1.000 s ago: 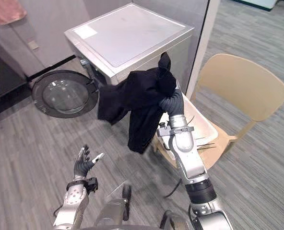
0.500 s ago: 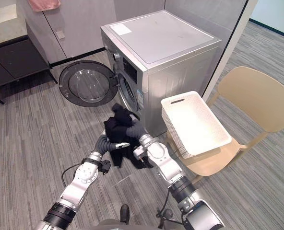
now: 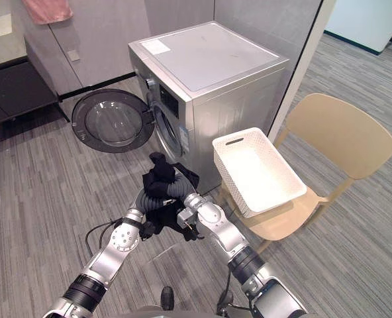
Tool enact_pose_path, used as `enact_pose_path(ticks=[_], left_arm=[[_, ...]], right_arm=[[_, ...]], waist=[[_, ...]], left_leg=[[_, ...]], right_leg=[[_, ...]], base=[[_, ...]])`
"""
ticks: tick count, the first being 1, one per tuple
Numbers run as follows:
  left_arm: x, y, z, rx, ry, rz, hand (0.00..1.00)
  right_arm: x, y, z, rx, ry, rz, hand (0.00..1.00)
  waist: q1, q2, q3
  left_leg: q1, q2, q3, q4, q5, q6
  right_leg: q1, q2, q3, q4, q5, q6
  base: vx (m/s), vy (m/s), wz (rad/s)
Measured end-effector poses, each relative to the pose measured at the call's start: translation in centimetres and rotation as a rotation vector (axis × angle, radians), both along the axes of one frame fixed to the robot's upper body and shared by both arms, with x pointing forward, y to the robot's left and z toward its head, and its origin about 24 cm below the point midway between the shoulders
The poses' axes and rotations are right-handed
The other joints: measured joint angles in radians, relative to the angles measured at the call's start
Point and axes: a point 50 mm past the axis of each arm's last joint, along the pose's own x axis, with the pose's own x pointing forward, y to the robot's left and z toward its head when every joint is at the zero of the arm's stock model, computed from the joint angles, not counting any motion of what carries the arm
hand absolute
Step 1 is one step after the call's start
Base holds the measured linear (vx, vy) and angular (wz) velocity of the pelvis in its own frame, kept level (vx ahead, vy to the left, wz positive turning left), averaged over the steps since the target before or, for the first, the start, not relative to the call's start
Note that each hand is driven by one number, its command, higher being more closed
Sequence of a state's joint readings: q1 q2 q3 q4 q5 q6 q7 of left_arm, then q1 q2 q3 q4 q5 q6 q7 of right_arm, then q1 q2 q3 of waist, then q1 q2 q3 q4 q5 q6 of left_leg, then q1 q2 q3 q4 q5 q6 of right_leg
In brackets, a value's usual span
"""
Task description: Pick up the laundry basket with both hands and put the clothes into the washing machine.
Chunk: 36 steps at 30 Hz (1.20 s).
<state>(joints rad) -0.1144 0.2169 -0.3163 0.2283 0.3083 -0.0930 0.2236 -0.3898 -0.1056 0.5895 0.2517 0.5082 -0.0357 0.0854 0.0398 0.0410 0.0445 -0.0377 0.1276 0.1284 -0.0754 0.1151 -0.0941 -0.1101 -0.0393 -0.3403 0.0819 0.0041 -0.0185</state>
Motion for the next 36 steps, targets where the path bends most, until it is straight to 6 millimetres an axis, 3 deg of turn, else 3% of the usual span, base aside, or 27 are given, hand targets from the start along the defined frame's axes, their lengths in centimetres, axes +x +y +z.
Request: enact_pose_path(ticks=[9, 16, 23, 25, 27, 30, 36], left_arm=[[0.0, -0.1, -0.4, -0.224, 0.050, 0.102, 1.00], [-1.0, 3.5, -2.5, -0.238, 0.134, 0.291, 1.00], [-3.8, 6.8, -5.3, -0.236, 0.246, 0.439, 1.00], [-5.3, 8.7, -6.1, -0.264, 0.278, 0.530, 1.00], [-5.8, 9.4, -6.5, -0.267, 0.294, 0.563, 1.00], [-7.6, 11.2, -8.6, -0.269, 0.389, 0.665, 1.00], [-10.6, 12.0, -11.9, -0.262, 0.579, 0.745, 1.00]], right_arm=[[0.0, -0.8, 1.7, -0.064, -0.165, -0.068, 0.00], [-0.2, -4.4, 1.6, -0.365, -0.385, -0.252, 0.00], [-2.1, -11.0, -3.1, -0.636, -0.267, -0.417, 0.00], [-3.0, -13.9, -6.5, -0.711, -0.100, -0.483, 0.00], [-3.8, -15.4, -8.1, -0.744, -0.011, -0.522, 0.00], [-6.7, -18.9, -12.4, -0.813, 0.245, -0.625, 0.00], [-11.1, -22.1, -16.6, -0.860, 0.539, -0.756, 0.00]], waist=[[0.000, -0.002, -0.002], [-0.004, -0.021, -0.015], [-0.006, -0.026, -0.018], [-0.021, -0.026, -0.018], [-0.022, -0.026, -0.018], [-0.025, -0.022, -0.014], [-0.020, -0.009, 0.040]], left_leg=[[0.006, 0.026, 0.009, 0.011, -0.003, -0.007], [0.008, 0.031, 0.009, 0.007, -0.002, -0.008], [0.008, 0.027, 0.008, 0.004, -0.002, -0.008], [0.005, 0.026, 0.006, 0.004, -0.002, -0.008], [0.000, 0.026, 0.003, 0.004, -0.002, -0.008], [-0.030, 0.025, -0.026, 0.004, -0.002, -0.010], [-0.121, 0.014, -0.105, 0.050, 0.002, -0.003]], right_leg=[[0.012, 0.028, 0.011, -0.018, 0.007, -0.011], [0.010, 0.034, 0.012, -0.018, 0.005, -0.013], [0.009, 0.031, 0.011, -0.017, 0.003, -0.011], [0.009, 0.031, 0.008, -0.021, 0.003, -0.010], [0.008, 0.031, 0.004, -0.028, 0.003, -0.010], [-0.001, 0.031, -0.025, -0.035, 0.003, -0.011], [-0.021, -0.011, -0.172, 0.029, -0.059, -0.002]], base=[[-0.04, -0.023, -0.05], [0.00, 0.000, 0.00], [0.00, 0.000, 0.00], [0.00, 0.000, 0.00], [-0.01, 0.009, 0.07], [0.00, 0.001, 0.25], [-0.01, -0.004, 0.68]])
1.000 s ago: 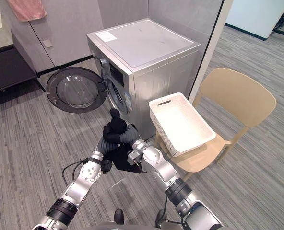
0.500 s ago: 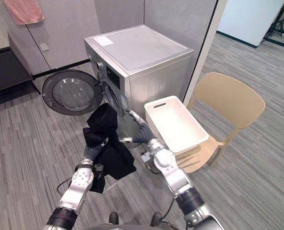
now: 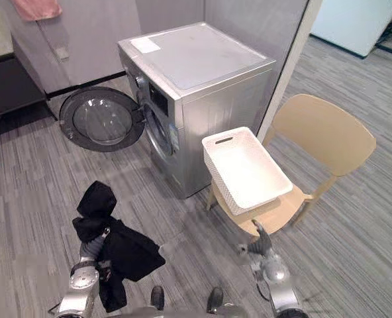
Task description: Pick up the laundry basket with both hands and put the clothes into the washing machine.
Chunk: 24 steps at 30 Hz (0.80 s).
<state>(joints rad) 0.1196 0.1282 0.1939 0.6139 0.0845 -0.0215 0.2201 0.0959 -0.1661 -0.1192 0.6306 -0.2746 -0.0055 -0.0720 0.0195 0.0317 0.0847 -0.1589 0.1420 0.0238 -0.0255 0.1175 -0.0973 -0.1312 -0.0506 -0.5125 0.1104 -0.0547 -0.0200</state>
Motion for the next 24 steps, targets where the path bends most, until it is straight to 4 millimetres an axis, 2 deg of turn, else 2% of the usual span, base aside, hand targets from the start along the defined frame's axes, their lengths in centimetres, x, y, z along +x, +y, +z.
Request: enact_pose_path(ticks=[2, 3, 4, 6, 7, 8, 9, 10, 11, 12, 13, 14, 15, 17, 18, 19, 20, 21, 22, 23, 24], left_arm=[[-1.3, 0.1, -1.1, -0.015, 0.072, 0.020, 1.00], [-2.1, -0.1, -1.7, -0.026, 0.110, 0.028, 1.00], [-2.5, -0.1, -2.1, -0.030, 0.130, 0.034, 1.00], [-4.1, 0.0, -2.9, -0.039, 0.193, 0.057, 1.00], [-4.9, 0.1, -3.3, -0.043, 0.220, 0.070, 1.00], [-5.3, 0.2, -3.3, -0.045, 0.226, 0.079, 1.00], [-5.4, 0.2, -3.3, -0.045, 0.226, 0.081, 1.00], [-5.4, 0.3, -3.3, -0.044, 0.226, 0.083, 1.00], [-5.5, 0.2, -3.4, -0.046, 0.228, 0.083, 1.00], [-5.5, 0.1, -3.4, -0.048, 0.230, 0.079, 1.00], [-5.4, 0.1, -3.3, -0.042, 0.226, 0.064, 1.00], [-4.6, 0.3, -2.9, -0.028, 0.200, 0.052, 1.00], [-4.2, 0.5, -2.6, -0.016, 0.187, 0.045, 1.00], [-3.5, 0.9, -2.2, 0.006, 0.167, 0.048, 1.00], [-2.2, 0.8, -1.8, 0.008, 0.136, 0.041, 1.00], [-1.6, 0.7, -1.7, 0.006, 0.121, 0.037, 1.00], [-0.5, 0.5, -1.3, 0.002, 0.093, 0.030, 1.00], [0.0, 0.5, -1.1, 0.005, 0.082, 0.027, 1.00], [0.3, 0.5, -1.0, 0.007, 0.073, 0.025, 1.00], [0.5, 0.1, -1.0, -0.003, 0.071, 0.020, 1.00], [0.7, -0.4, -1.1, -0.014, 0.068, 0.011, 1.00]], right_arm=[[-1.7, -0.4, -1.1, 0.007, 0.064, -0.073, 0.00], [-2.3, -0.7, -1.5, 0.000, 0.088, -0.096, 0.00], [-2.7, -0.8, -1.8, -0.001, 0.106, -0.108, 0.00], [-3.1, -0.6, -2.4, 0.012, 0.139, -0.124, 0.00], [-3.3, -0.3, -2.7, 0.023, 0.148, -0.140, 0.00], [-3.6, 0.2, -3.0, 0.039, 0.161, -0.145, 0.00], [-3.6, 0.4, -3.1, 0.046, 0.162, -0.146, 0.00], [-3.7, 0.9, -3.2, 0.060, 0.162, -0.150, 0.00], [-3.5, 1.1, -3.1, 0.069, 0.157, -0.148, 0.00], [-3.4, 1.3, -3.1, 0.071, 0.153, -0.145, 0.00], [-3.3, 1.6, -3.1, 0.082, 0.149, -0.145, 0.00], [-3.3, 2.2, -3.2, 0.097, 0.154, -0.139, 0.00], [-3.3, 2.6, -3.3, 0.110, 0.156, -0.138, 0.00], [-3.0, 2.9, -3.3, 0.122, 0.146, -0.140, 0.00], [-2.9, 2.8, -3.3, 0.120, 0.148, -0.141, 0.00], [-2.8, 2.7, -3.3, 0.120, 0.147, -0.145, 0.00], [-2.6, 2.6, -3.2, 0.121, 0.141, -0.144, 0.00], [-2.4, 2.6, -3.1, 0.120, 0.138, -0.143, 0.00], [-2.3, 2.6, -3.1, 0.118, 0.136, -0.143, 0.00], [-2.3, 2.2, -3.0, 0.106, 0.143, -0.144, 0.00], [-2.0, 1.8, -2.7, 0.092, 0.127, -0.139, 0.00]], waist=[[0.002, -0.012, 0.006], [-0.001, -0.013, 0.013], [0.004, -0.011, 0.017], [0.033, -0.009, 0.024], [0.049, -0.019, 0.029], [0.052, -0.036, 0.039], [0.052, -0.046, 0.044], [0.051, -0.065, 0.054], [0.053, -0.077, 0.065], [0.051, -0.079, 0.068], [0.044, -0.079, 0.077], [0.041, -0.069, 0.100], [0.036, -0.076, 0.103], [0.007, -0.086, 0.106], [-0.010, -0.090, 0.127], [-0.011, -0.090, 0.141], [-0.022, -0.100, 0.159], [-0.040, -0.118, 0.166], [-0.050, -0.129, 0.173], [-0.062, -0.136, 0.171], [-0.067, -0.098, 0.167]], left_leg=[[-0.024, -0.001, 0.110, 0.008, -0.060, 0.100], [-0.027, 0.004, 0.177, 0.008, -0.068, 0.109], [-0.028, 0.010, 0.201, 0.011, -0.065, 0.105], [-0.033, 0.019, 0.222, 0.046, -0.032, 0.061], [-0.033, 0.013, 0.223, 0.082, -0.032, 0.050], [-0.039, -0.005, 0.218, 0.128, -0.085, 0.053], [-0.047, -0.013, 0.220, 0.163, -0.110, 0.062], [-0.058, -0.025, 0.226, 0.250, -0.177, 0.075], [-0.073, -0.032, 0.218, 0.325, -0.242, 0.076], [-0.074, -0.038, 0.213, 0.351, -0.266, 0.081], [-0.053, -0.043, 0.193, 0.385, -0.302, 0.095], [-0.026, -0.043, 0.165, 0.398, -0.326, 0.108], [-0.007, -0.040, 0.149, 0.392, -0.338, 0.110], [0.032, -0.048, 0.119, 0.351, -0.346, 0.111], [0.078, -0.059, 0.107, 0.307, -0.348, 0.112], [0.101, -0.061, 0.102, 0.290, -0.348, 0.111], [0.149, -0.081, 0.083, 0.249, -0.342, 0.100], [0.183, -0.107, 0.061, 0.218, -0.341, 0.097], [0.212, -0.124, 0.049, 0.197, -0.344, 0.089], [0.262, -0.123, 0.021, 0.169, -0.362, 0.067], [0.280, -0.091, 0.002, 0.163, -0.374, 0.049]], right_leg=[[0.004, -0.042, -0.066, 0.017, -0.026, 0.014], [0.004, -0.062, -0.090, 0.027, -0.032, 0.027], [0.005, -0.067, -0.096, 0.035, -0.035, 0.034], [0.009, -0.078, -0.098, 0.062, -0.045, 0.045], [0.028, -0.096, -0.103, 0.074, -0.057, 0.064], [0.042, -0.132, -0.113, 0.108, -0.092, 0.096], [0.043, -0.156, -0.119, 0.142, -0.112, 0.108], [0.041, -0.214, -0.128, 0.239, -0.147, 0.127], [-0.003, -0.277, -0.074, 0.409, -0.158, 0.119], [-0.039, -0.301, -0.019, 0.503, -0.140, 0.090], [-0.124, -0.317, 0.113, 0.681, -0.053, 0.024], [-0.196, -0.291, 0.216, 0.799, -0.087, 0.075], [-0.228, -0.249, 0.243, 0.810, -0.135, 0.094], [-0.275, -0.172, 0.247, 0.695, -0.159, 0.095], [-0.296, -0.116, 0.239, 0.502, -0.141, 0.096], [-0.296, -0.093, 0.235, 0.406, -0.119, 0.098], [-0.294, -0.065, 0.236, 0.188, -0.038, 0.108], [-0.295, -0.072, 0.245, 0.064, 0.025, 0.129], [-0.301, -0.080, 0.256, 0.025, 0.051, 0.128], [-0.304, -0.076, 0.294, 0.044, 0.153, 0.081], [-0.311, -0.047, 0.304, 0.095, 0.180, 0.043]], base=[[0.09, 0.042, 1.18], [0.13, 0.061, 0.92], [0.14, 0.062, 0.49], [0.12, 0.061, 0.11], [0.15, 0.099, 0.22], [0.15, 0.114, 0.32], [0.16, 0.137, 0.50], [0.21, 0.114, 0.41], [0.20, 0.110, 0.36], [0.20, 0.142, 0.31], [0.24, 0.173, 0.35], [0.36, 0.183, 0.42], [0.35, 0.104, 0.39], [0.37, 0.047, 0.52], [0.44, 0.009, 0.56], [0.48, -0.029, 0.62], [0.47, -0.075, 0.65], [0.50, -0.096, 0.73], [0.55, -0.150, 0.79], [0.60, -0.177, 0.61], [0.60, -0.172, 0.48]])
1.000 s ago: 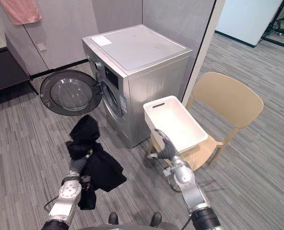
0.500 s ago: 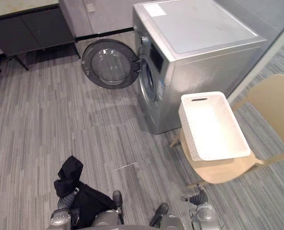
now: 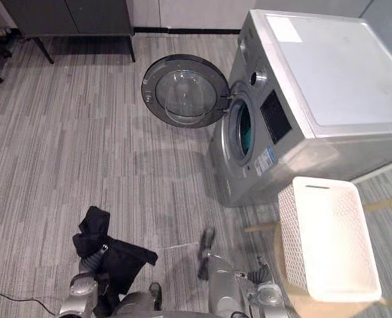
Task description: Pick up the laundry basket with both hands and put the clothes into the washing machine.
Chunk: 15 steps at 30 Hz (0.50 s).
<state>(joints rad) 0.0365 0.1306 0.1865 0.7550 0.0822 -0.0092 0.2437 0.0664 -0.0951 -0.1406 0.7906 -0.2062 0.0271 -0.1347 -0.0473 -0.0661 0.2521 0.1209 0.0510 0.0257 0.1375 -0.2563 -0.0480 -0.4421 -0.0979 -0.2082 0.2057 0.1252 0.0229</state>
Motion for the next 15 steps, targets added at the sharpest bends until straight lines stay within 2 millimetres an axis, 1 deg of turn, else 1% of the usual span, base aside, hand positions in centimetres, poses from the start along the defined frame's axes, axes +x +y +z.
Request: enact_pose_path(ticks=[1, 2, 3, 4, 5, 6, 7, 8, 9, 10, 11, 12, 13, 14, 15], left_arm=[[0.3, -0.2, 0.1, -0.003, -0.009, -0.004, 1.00], [0.3, -0.4, 0.1, -0.007, -0.010, -0.004, 1.00], [0.2, -0.6, 0.0, -0.016, -0.006, -0.002, 1.00], [0.3, -0.9, 0.0, -0.023, -0.013, -0.003, 1.00], [-0.2, -1.2, 0.0, -0.032, -0.024, 0.001, 1.00], [-0.1, -1.4, 0.2, -0.034, -0.036, 0.000, 1.00], [0.0, -1.6, 0.2, -0.043, -0.041, -0.008, 1.00], [0.5, -2.1, 0.4, -0.059, -0.056, -0.020, 1.00], [0.7, -2.3, 0.5, -0.066, -0.065, -0.023, 1.00], [1.1, -2.9, 0.7, -0.073, -0.083, -0.040, 1.00], [1.7, -3.6, 1.1, -0.077, -0.102, -0.071, 1.00], [2.0, -3.8, 1.2, -0.074, -0.107, -0.090, 1.00], [2.4, -4.1, 1.4, -0.067, -0.114, -0.118, 1.00], [2.7, -4.4, 1.5, -0.068, -0.117, -0.140, 1.00], [2.6, -4.5, 1.4, -0.072, -0.115, -0.141, 1.00]], right_arm=[[0.2, 0.0, 0.1, -0.001, -0.010, 0.001, 0.00], [0.4, 0.3, 0.3, 0.009, -0.021, 0.006, 0.00], [0.4, 0.8, 0.3, 0.021, -0.031, 0.005, 0.00], [0.3, 0.9, 0.4, 0.024, -0.038, 0.004, 0.00], [0.5, 1.2, 0.8, 0.022, -0.067, 0.019, 0.00], [0.9, 1.3, 1.1, 0.022, -0.087, 0.025, 0.00], [1.5, 1.5, 1.7, 0.029, -0.127, 0.021, 0.00], [2.0, 1.6, 2.1, 0.032, -0.157, 0.019, 0.00], [2.2, 1.7, 2.3, 0.036, -0.172, 0.018, 0.00], [2.1, 1.5, 2.2, 0.036, -0.170, 0.010, 0.00], [1.8, 1.5, 2.1, 0.043, -0.161, -0.007, 0.00], [1.7, 1.6, 2.0, 0.048, -0.156, -0.011, 0.00], [1.7, 1.7, 2.0, 0.058, -0.156, -0.022, 0.00], [2.0, 1.6, 2.0, 0.063, -0.160, -0.052, 0.00], [2.1, 1.6, 2.1, 0.057, -0.163, -0.056, 0.00]], waist=[[0.003, 0.008, 0.001], [0.007, 0.019, 0.006], [0.001, 0.030, 0.012], [-0.001, 0.037, 0.012], [0.018, 0.045, 0.009], [0.029, 0.046, 0.008], [0.048, 0.041, 0.004], [0.061, 0.037, 0.001], [0.062, 0.036, 0.002], [0.058, 0.034, 0.002], [0.061, 0.032, 0.002], [0.061, 0.031, 0.003], [0.062, 0.027, 0.004], [0.066, 0.024, 0.005], [0.068, 0.030, 0.001]], left_leg=[[-0.006, 0.013, -0.001, 0.023, -0.001, -0.006], [-0.032, 0.043, 0.003, 0.134, 0.004, -0.035], [-0.093, 0.085, 0.006, 0.354, 0.032, -0.084], [-0.135, 0.112, 0.008, 0.489, 0.073, -0.120], [-0.233, 0.185, 0.033, 0.752, 0.134, -0.123], [-0.274, 0.215, 0.048, 0.852, 0.127, -0.114], [-0.345, 0.249, 0.082, 0.974, 0.114, -0.095], [-0.398, 0.262, 0.114, 1.001, 0.103, -0.077], [-0.425, 0.265, 0.129, 0.985, 0.093, -0.060], [-0.437, 0.266, 0.166, 0.890, 0.066, -0.033], [-0.422, 0.254, 0.215, 0.683, 0.044, -0.034], [-0.413, 0.239, 0.225, 0.577, 0.042, -0.036], [-0.412, 0.206, 0.207, 0.435, 0.043, -0.037], [-0.412, 0.158, 0.130, 0.263, 0.062, -0.053], [-0.396, 0.146, 0.091, 0.184, 0.084, -0.073]], right_leg=[[-0.011, 0.008, -0.001, 0.042, -0.016, -0.024], [-0.001, 0.018, -0.030, 0.107, -0.072, -0.074], [0.061, 0.037, -0.065, 0.126, -0.120, -0.095], [0.099, 0.055, -0.075, 0.121, -0.144, -0.104], [0.170, 0.098, -0.075, 0.113, -0.186, -0.123], [0.197, 0.115, -0.070, 0.109, -0.198, -0.132], [0.234, 0.131, -0.063, 0.101, -0.207, -0.142], [0.263, 0.130, -0.050, 0.092, -0.207, -0.142], [0.288, 0.130, -0.039, 0.071, -0.207, -0.142], [0.339, 0.120, -0.032, 0.031, -0.207, -0.142], [0.369, 0.102, -0.027, 0.023, -0.207, -0.142], [0.379, 0.092, -0.023, 0.023, -0.209, -0.138], [0.393, 0.077, 0.001, 0.028, -0.219, -0.122], [0.411, 0.062, 0.053, 0.043, -0.247, -0.082], [0.414, 0.063, 0.078, 0.050, -0.262, -0.062]], base=[[0.59, -0.184, 0.29], [0.57, -0.211, 0.35], [0.59, -0.226, 0.40], [0.61, -0.215, 0.20], [0.48, -0.146, -0.15], [0.56, -0.135, -0.49], [0.49, -0.085, -0.58], [0.46, -0.070, -0.47], [0.44, -0.045, -0.24], [0.42, 0.003, -0.08], [0.39, 0.036, -0.06], [0.34, 0.108, -0.08], [0.35, 0.227, -0.30], [0.33, 0.259, -0.55], [0.30, 0.325, -0.97]])
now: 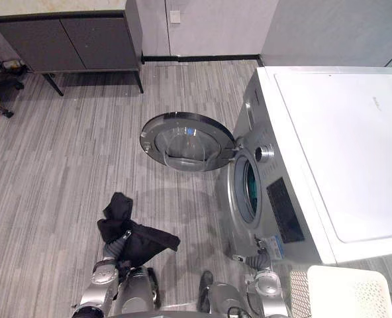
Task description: Pick up the laundry basket with both hands and put the clothes into the washing machine.
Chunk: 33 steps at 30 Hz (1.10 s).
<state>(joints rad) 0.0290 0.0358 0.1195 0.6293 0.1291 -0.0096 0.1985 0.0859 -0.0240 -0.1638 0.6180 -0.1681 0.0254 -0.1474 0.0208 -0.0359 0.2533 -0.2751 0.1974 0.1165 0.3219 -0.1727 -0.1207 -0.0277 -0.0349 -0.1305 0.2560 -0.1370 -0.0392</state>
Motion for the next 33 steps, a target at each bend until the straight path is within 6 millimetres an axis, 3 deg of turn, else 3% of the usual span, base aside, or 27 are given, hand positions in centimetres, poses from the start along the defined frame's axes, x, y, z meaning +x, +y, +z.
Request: enact_pose_path(ticks=[1, 2, 6, 8, 9, 11, 13, 14, 16, 18, 19, 21, 22, 23, 25, 27, 28, 29, 32, 33], left_arm=[[-0.6, -0.2, -0.3, -0.009, 0.016, 0.005, 1.00], [-1.5, -0.6, -0.9, -0.022, 0.045, 0.009, 1.00], [-2.8, 0.8, -1.3, 0.018, 0.085, 0.010, 1.00], [-2.9, 1.3, -1.3, 0.033, 0.091, 0.009, 1.00], [-2.9, 1.5, -1.2, 0.040, 0.091, 0.007, 1.00], [-2.6, 1.8, -1.0, 0.065, 0.087, -0.023, 1.00], [-2.0, 2.5, -0.7, 0.093, 0.077, -0.037, 1.00], [-1.8, 2.8, -0.6, 0.101, 0.076, -0.038, 1.00], [-1.2, 2.9, -0.3, 0.108, 0.065, -0.043, 1.00], [-1.3, 2.8, -0.4, 0.110, 0.069, -0.045, 1.00], [-1.4, 2.8, -0.5, 0.113, 0.072, -0.045, 1.00], [-2.0, 2.6, -0.8, 0.101, 0.089, -0.039, 1.00], [-2.3, 2.2, -1.0, 0.091, 0.097, -0.040, 1.00], [-2.3, 1.5, -1.2, 0.066, 0.096, -0.055, 1.00], [-2.3, 1.2, -1.3, 0.054, 0.099, -0.063, 1.00], [-2.6, 0.7, -1.5, 0.037, 0.108, -0.062, 1.00], [-2.8, 0.3, -1.7, 0.028, 0.116, -0.064, 1.00], [-3.0, 0.2, -2.0, 0.021, 0.129, -0.062, 1.00], [-2.6, 0.3, -1.9, 0.037, 0.130, -0.083, 1.00], [-2.2, 0.3, -1.6, 0.038, 0.112, -0.085, 1.00]], right_arm=[[0.0, -0.1, 0.0, -0.008, -0.001, -0.004, 0.00], [-0.2, -0.2, 0.0, -0.010, 0.002, -0.005, 0.00], [-2.4, 1.8, -1.2, 0.048, 0.066, -0.010, 0.00], [-2.4, 1.9, -1.3, 0.051, 0.067, -0.008, 0.00], [-2.3, 2.0, -1.2, 0.051, 0.066, -0.006, 0.00], [-2.1, 2.1, -1.6, 0.051, 0.086, 0.004, 0.00], [-2.0, 1.9, -2.5, 0.044, 0.148, 0.017, 0.00], [-2.1, 1.5, -2.7, 0.030, 0.171, 0.016, 0.00], [-2.6, 0.7, -3.1, 0.011, 0.216, 0.008, 0.00], [-3.2, 0.1, -3.3, 0.001, 0.231, -0.003, 0.00], [-3.6, -0.2, -3.3, -0.002, 0.239, -0.010, 0.00], [-3.9, -0.6, -3.3, -0.011, 0.242, -0.019, 0.00], [-3.7, -0.6, -3.2, -0.009, 0.232, -0.026, 0.00], [-2.9, -1.0, -2.8, -0.011, 0.204, -0.043, 0.00], [-2.5, -1.2, -2.7, -0.011, 0.191, -0.057, 0.00], [-2.7, -1.4, -2.7, -0.012, 0.193, -0.091, 0.00], [-2.9, -1.9, -2.7, -0.020, 0.197, -0.105, 0.00], [-2.9, -2.2, -2.7, -0.030, 0.203, -0.106, 0.00], [-3.9, -1.1, -3.3, 0.003, 0.234, -0.109, 0.00], [-4.0, -1.1, -3.3, 0.003, 0.234, -0.110, 0.00]], waist=[[0.012, 0.017, -0.010], [0.023, 0.042, -0.027], [0.022, -0.043, -0.078], [0.020, -0.046, -0.079], [0.021, -0.046, -0.080], [0.012, -0.050, -0.082], [-0.012, -0.038, -0.085], [-0.019, -0.031, -0.085], [-0.041, -0.015, -0.082], [-0.048, 0.005, -0.077], [-0.048, 0.017, -0.070], [-0.030, 0.032, -0.061], [-0.008, 0.021, -0.057], [0.000, 0.025, -0.058], [-0.001, 0.023, -0.056], [0.000, 0.024, -0.056], [0.000, 0.043, -0.063], [0.004, 0.052, -0.062], [-0.004, 0.000, -0.055], [0.004, 0.005, -0.052]], left_leg=[[0.019, 0.003, -0.039, -0.072, 0.050, -0.007], [0.031, 0.032, -0.047, -0.060, 0.161, -0.002], [0.049, 0.038, 0.170, 0.101, 0.010, 0.038], [0.081, 0.062, 0.265, 0.120, -0.026, 0.044], [0.114, 0.079, 0.338, 0.118, -0.037, 0.047], [0.164, 0.082, 0.444, 0.089, -0.040, 0.053], [0.197, 0.082, 0.530, 0.057, -0.038, 0.047], [0.203, 0.083, 0.546, 0.044, -0.031, 0.050], [0.220, 0.071, 0.557, 0.012, -0.013, 0.046], [0.230, 0.101, 0.547, 0.054, -0.012, 0.045], [0.221, 0.151, 0.509, 0.174, -0.010, 0.047], [0.178, 0.218, 0.387, 0.408, 0.053, 0.124], [0.118, 0.220, 0.292, 0.512, 0.024, 0.112], [0.064, 0.189, 0.208, 0.527, -0.056, 0.088], [0.037, 0.160, 0.160, 0.476, -0.085, 0.083], [0.049, 0.108, 0.058, 0.272, -0.080, 0.074], [0.075, 0.073, -0.013, 0.160, -0.057, 0.043], [0.090, 0.059, -0.057, 0.113, -0.020, -0.023], [0.087, 0.024, 0.017, 0.167, -0.060, 0.014], [0.056, 0.027, 0.030, 0.226, -0.085, 0.022]], right_leg=[[0.003, 0.012, 0.040, 0.012, -0.027, 0.033], [0.002, 0.031, 0.097, 0.037, -0.084, 0.079], [-0.071, -0.019, 0.297, 0.096, -0.101, 0.136], [-0.109, -0.020, 0.322, 0.126, -0.075, 0.155], [-0.145, -0.022, 0.290, 0.149, -0.047, 0.160], [-0.191, -0.080, 0.079, 0.159, -0.018, 0.132], [-0.195, -0.134, -0.239, 0.101, 0.014, 0.073], [-0.186, -0.143, -0.315, 0.075, 0.025, 0.058], [-0.165, -0.130, -0.355, 0.033, 0.042, 0.048], [-0.143, -0.104, -0.334, 0.009, 0.042, 0.049], [-0.107, -0.081, -0.322, -0.001, 0.040, 0.047], [-0.043, -0.044, -0.274, -0.007, 0.026, 0.035], [-0.026, -0.044, -0.223, -0.011, 0.015, 0.029], [-0.029, -0.042, -0.170, -0.013, 0.012, 0.027], [-0.030, -0.041, -0.133, -0.012, 0.007, 0.032], [-0.035, -0.037, -0.062, 0.023, -0.012, 0.055], [-0.059, -0.033, -0.026, 0.059, -0.030, 0.073], [-0.087, -0.024, 0.014, 0.108, -0.054, 0.096], [-0.125, -0.079, 0.055, 0.169, -0.066, 0.122], [-0.159, -0.085, 0.065, 0.213, -0.070, 0.128]], base=[[0.24, 0.350, -1.42], [0.26, 0.432, -1.71], [0.15, 0.341, -1.51], [0.06, 0.243, -1.67], [0.04, 0.189, -1.85], [0.05, 0.161, -1.57], [0.07, 0.093, -1.18], [0.07, 0.025, -0.82], [0.16, -0.039, -0.46], [0.19, -0.111, -0.47], [0.16, -0.179, -0.66], [0.13, -0.133, -0.88], [0.15, 0.025, -1.17], [0.16, 0.069, -1.13], [0.11, 0.079, -0.86], [0.11, 0.187, -0.97], [0.06, 0.283, -1.04], [0.05, 0.267, -1.07], [0.07, 0.214, -0.52], [0.04, 0.221, -0.46]])
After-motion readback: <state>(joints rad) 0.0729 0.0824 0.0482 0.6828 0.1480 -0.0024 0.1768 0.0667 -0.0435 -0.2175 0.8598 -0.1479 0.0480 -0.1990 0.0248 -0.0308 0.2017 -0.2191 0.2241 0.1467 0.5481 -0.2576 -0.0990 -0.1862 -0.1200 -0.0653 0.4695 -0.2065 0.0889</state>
